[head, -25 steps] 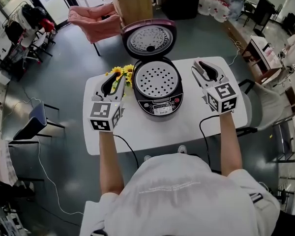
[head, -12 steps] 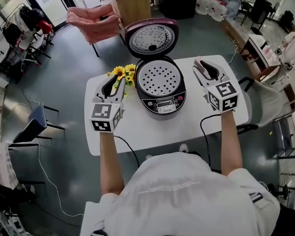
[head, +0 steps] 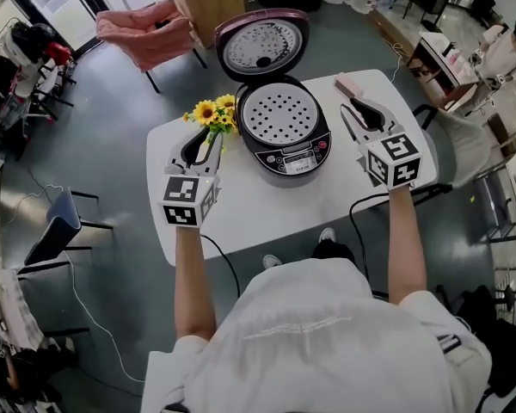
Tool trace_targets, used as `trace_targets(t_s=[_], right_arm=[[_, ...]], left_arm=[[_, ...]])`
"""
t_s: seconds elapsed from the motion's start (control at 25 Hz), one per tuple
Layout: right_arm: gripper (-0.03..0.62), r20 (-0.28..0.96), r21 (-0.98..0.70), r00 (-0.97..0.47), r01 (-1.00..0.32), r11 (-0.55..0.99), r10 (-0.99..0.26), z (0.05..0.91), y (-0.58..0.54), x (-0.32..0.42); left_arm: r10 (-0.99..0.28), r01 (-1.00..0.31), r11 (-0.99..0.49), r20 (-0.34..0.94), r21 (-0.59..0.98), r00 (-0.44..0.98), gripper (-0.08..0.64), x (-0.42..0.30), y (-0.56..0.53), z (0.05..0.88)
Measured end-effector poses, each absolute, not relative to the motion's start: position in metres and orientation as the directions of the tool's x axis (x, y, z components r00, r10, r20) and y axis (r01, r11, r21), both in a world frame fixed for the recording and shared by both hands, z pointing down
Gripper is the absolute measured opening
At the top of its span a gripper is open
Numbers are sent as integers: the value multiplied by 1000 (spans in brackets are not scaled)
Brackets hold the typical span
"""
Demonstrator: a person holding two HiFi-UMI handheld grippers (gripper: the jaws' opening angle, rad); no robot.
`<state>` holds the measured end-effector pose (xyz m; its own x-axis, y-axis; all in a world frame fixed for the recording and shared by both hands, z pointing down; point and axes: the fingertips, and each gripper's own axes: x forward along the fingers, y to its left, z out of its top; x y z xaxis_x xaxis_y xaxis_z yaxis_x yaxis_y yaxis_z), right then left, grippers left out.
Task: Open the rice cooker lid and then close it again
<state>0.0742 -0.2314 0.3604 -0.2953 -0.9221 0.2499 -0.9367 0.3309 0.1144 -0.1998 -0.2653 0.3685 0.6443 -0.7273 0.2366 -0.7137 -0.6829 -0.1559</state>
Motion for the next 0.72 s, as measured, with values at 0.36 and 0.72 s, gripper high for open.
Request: trace_targets(t_s=[0.36, 0.72], right_arm=[[118, 258, 131, -262, -944, 302, -930, 359, -219, 65], [123, 278, 125, -295, -932, 339, -914, 367, -245, 65]], left_arm=[[-695, -684, -716, 246, -142, 676, 101, -196, -270, 373], [-689, -661, -724, 253, -198, 679, 101, -175, -301, 361]])
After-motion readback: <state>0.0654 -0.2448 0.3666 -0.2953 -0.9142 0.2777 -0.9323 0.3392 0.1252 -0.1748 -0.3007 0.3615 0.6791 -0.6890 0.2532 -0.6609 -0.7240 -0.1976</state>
